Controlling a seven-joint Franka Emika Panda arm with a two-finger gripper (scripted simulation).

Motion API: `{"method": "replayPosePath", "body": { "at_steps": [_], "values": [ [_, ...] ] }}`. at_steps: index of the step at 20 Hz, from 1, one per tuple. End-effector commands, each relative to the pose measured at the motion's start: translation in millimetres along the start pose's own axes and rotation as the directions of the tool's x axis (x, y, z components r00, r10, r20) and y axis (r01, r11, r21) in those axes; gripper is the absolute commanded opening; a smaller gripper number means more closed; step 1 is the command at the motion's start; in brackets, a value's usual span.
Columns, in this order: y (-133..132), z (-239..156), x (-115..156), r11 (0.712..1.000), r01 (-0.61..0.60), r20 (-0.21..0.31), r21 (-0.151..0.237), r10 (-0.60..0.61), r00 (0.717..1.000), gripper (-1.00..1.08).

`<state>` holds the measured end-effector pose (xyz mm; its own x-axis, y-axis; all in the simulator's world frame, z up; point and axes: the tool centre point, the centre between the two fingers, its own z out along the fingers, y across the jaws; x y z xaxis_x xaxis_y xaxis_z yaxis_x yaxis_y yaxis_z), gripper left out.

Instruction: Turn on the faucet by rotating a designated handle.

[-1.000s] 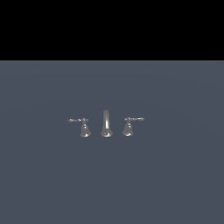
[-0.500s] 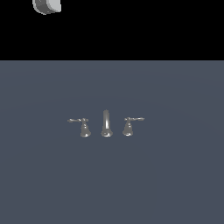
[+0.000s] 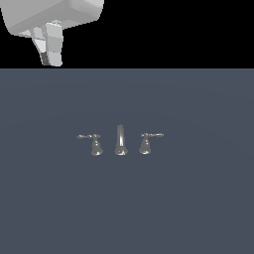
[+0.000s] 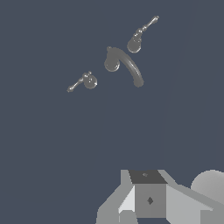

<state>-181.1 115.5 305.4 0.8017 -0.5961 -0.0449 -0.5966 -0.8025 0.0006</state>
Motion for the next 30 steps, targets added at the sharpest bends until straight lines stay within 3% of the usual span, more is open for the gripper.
{"method": "replayPosePath", "body": {
  "at_steps": [1, 15, 30],
  "values": [
    [-11, 13, 3, 0.999, -0.052, -0.001, 0.003, 0.052, 0.999, -1.0],
    [-65, 78, 31, 0.953, -0.304, -0.007, 0.015, 0.304, 0.953, -1.0],
    [-105, 138, 71, 0.854, -0.52, -0.015, 0.024, 0.521, 0.854, -1.0]
  ]
}}
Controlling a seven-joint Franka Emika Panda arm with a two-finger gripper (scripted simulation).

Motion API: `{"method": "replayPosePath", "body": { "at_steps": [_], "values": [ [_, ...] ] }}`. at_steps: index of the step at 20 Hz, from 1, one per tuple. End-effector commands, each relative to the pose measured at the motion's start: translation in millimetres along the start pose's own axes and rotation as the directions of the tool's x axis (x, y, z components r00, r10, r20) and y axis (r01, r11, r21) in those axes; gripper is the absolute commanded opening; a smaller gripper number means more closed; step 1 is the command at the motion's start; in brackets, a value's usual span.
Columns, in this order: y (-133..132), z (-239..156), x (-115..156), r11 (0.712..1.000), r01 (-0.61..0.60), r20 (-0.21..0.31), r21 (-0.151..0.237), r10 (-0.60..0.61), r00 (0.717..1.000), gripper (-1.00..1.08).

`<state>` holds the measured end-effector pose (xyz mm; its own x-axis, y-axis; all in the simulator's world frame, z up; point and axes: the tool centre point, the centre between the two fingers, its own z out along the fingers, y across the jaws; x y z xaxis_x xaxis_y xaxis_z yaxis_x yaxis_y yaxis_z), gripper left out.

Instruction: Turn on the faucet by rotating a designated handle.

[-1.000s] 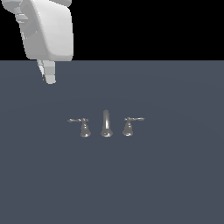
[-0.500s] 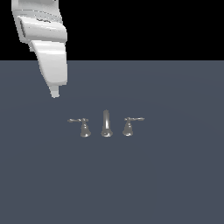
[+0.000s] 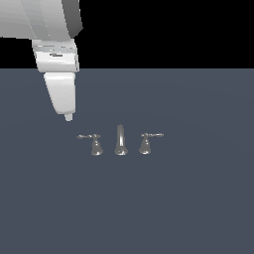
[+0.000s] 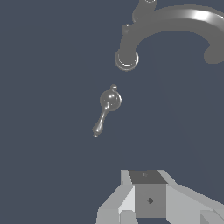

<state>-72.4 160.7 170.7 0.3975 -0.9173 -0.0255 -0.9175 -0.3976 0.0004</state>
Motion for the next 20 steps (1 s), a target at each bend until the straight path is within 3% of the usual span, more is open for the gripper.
{"method": "replayPosePath", "body": {
  "at_steps": [1, 20],
  "values": [
    [-9, 11, 4, 0.999, -0.042, -0.003, 0.001, 0.042, 0.999, -1.0],
    [-70, 86, 45, 0.94, -0.341, -0.025, 0.009, 0.341, 0.94, -1.0]
  ]
}}
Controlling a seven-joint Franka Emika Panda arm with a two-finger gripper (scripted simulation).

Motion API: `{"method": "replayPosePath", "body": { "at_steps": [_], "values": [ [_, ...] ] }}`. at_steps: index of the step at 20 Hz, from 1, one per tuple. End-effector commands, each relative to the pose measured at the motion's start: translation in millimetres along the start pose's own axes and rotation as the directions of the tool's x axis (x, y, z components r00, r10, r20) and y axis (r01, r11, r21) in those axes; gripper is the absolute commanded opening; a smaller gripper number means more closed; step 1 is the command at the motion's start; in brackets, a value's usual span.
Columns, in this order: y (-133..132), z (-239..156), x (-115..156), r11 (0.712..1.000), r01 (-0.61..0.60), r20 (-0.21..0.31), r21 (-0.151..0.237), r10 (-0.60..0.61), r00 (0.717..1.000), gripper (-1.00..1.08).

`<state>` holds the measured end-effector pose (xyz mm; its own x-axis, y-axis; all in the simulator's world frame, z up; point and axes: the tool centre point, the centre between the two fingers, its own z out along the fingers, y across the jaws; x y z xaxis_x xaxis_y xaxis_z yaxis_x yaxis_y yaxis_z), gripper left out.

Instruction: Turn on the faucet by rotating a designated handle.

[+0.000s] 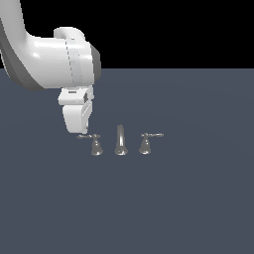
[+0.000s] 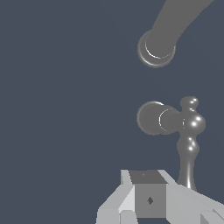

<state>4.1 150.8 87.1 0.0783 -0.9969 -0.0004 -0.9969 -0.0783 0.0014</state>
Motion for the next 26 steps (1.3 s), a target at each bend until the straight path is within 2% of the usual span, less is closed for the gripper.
{"method": "replayPosePath", "body": {
  "at_steps": [1, 11, 22, 24, 26],
  "values": [
    [-6, 6, 2, 1.0, -0.026, -0.001, 0.001, 0.026, 1.0, -1.0],
    [-11, 11, 5, 0.999, -0.048, -0.001, 0.001, 0.048, 0.999, -1.0],
    [26, 10, -16, 0.999, -0.049, 0.0, 0.001, 0.049, 0.999, -1.0],
    [18, 10, -7, 0.998, -0.063, -0.001, 0.008, 0.063, 0.998, -1.0],
    [25, 10, -7, 0.998, -0.061, -0.001, 0.007, 0.061, 0.998, -1.0]
  ]
}}
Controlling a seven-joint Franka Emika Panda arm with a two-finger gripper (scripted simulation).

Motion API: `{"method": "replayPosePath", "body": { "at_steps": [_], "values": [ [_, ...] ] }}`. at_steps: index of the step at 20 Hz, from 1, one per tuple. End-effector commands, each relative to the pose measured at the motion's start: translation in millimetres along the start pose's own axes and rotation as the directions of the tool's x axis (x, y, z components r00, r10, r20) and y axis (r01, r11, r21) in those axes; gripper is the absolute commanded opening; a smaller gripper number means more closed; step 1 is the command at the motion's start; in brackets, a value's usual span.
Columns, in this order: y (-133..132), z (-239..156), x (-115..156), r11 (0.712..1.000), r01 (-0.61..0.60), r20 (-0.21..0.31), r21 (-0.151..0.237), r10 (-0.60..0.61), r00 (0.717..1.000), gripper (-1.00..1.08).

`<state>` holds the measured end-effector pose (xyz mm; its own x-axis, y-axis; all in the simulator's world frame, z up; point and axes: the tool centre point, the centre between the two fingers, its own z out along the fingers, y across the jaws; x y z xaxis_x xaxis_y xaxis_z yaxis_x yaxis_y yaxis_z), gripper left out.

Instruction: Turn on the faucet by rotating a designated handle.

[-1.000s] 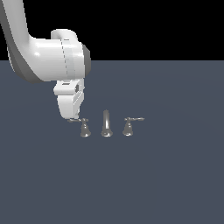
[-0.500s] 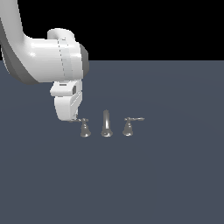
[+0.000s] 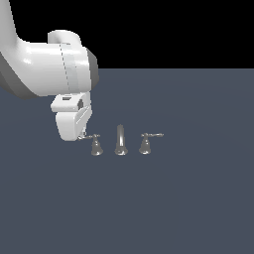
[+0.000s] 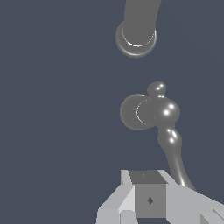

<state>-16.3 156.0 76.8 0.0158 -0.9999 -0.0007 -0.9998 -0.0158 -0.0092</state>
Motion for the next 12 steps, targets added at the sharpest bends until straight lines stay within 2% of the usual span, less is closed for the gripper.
{"method": "replayPosePath", "body": {
  "at_steps": [1, 12],
  "values": [
    [8, 0, 1, 1.0, 0.003, -0.001, -0.004, -0.003, 1.0, -1.0],
    [47, 0, 5, 1.0, 0.013, -0.001, -0.009, -0.013, 1.0, -1.0]
  ]
}}
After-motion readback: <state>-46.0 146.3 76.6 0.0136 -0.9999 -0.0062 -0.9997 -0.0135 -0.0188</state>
